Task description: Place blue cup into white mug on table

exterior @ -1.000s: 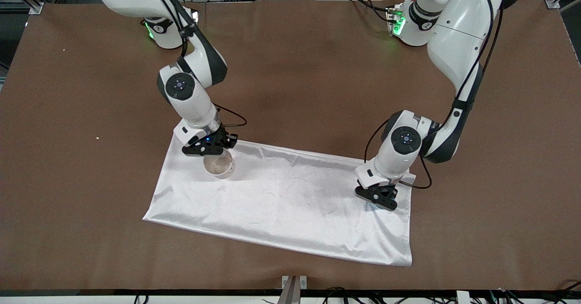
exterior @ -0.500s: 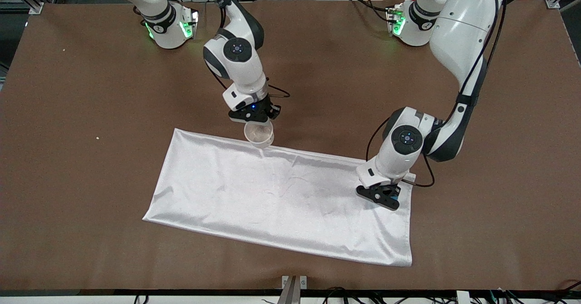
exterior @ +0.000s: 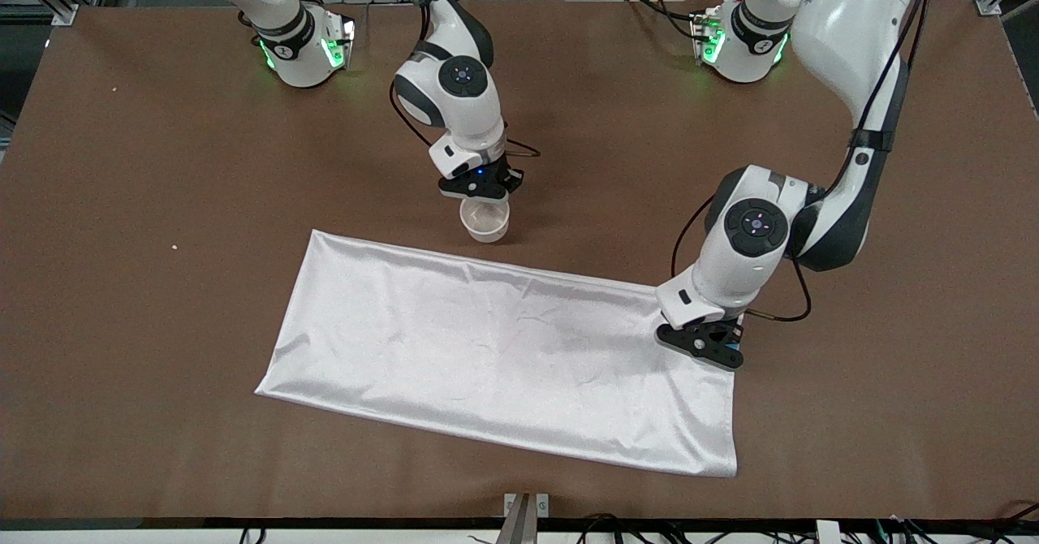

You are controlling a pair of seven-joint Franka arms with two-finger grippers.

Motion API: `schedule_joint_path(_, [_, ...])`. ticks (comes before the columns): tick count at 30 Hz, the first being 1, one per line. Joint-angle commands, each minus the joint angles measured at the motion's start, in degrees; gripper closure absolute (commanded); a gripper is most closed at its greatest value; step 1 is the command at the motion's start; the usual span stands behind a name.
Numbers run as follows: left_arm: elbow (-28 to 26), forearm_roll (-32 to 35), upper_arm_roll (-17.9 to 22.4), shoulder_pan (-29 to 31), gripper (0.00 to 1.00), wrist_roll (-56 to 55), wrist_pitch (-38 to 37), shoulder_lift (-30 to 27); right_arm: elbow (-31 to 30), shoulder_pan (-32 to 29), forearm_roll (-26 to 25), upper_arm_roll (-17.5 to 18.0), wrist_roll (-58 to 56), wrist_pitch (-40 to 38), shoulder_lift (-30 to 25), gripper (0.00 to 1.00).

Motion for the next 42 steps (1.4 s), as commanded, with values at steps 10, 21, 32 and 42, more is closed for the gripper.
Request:
schedule_joint_path(10, [-1.18, 0.67, -1.27, 0.41, 1.0, -3.88, -14.51, -11.59, 0.16, 4.95, -0.68, -0.93, 6.87, 2.44, 1.85, 1.0])
schedule_joint_path(21, [-1.45, -7.5, -3.46, 0.49, 1.0, -8.71, -22.16, -16.6, 0.51, 5.48, -0.59, -1.01, 11.09, 2.35, 2.38, 0.23])
schedule_joint_path(32, [-2.85, -8.21, -9.44, 0.41, 1.0, -20.58, -23.31, -17.66, 3.14, 6.01, -0.59, -0.93, 13.99, -3.08, 1.59, 0.0])
schedule_joint_path(42, [-2.33, -8.03, -12.96, 0.05, 1.0, -27.34, -22.78, -16.43, 10.09, 4.26, -0.76, -1.36, 12.25, -15.92, -0.17, 0.0])
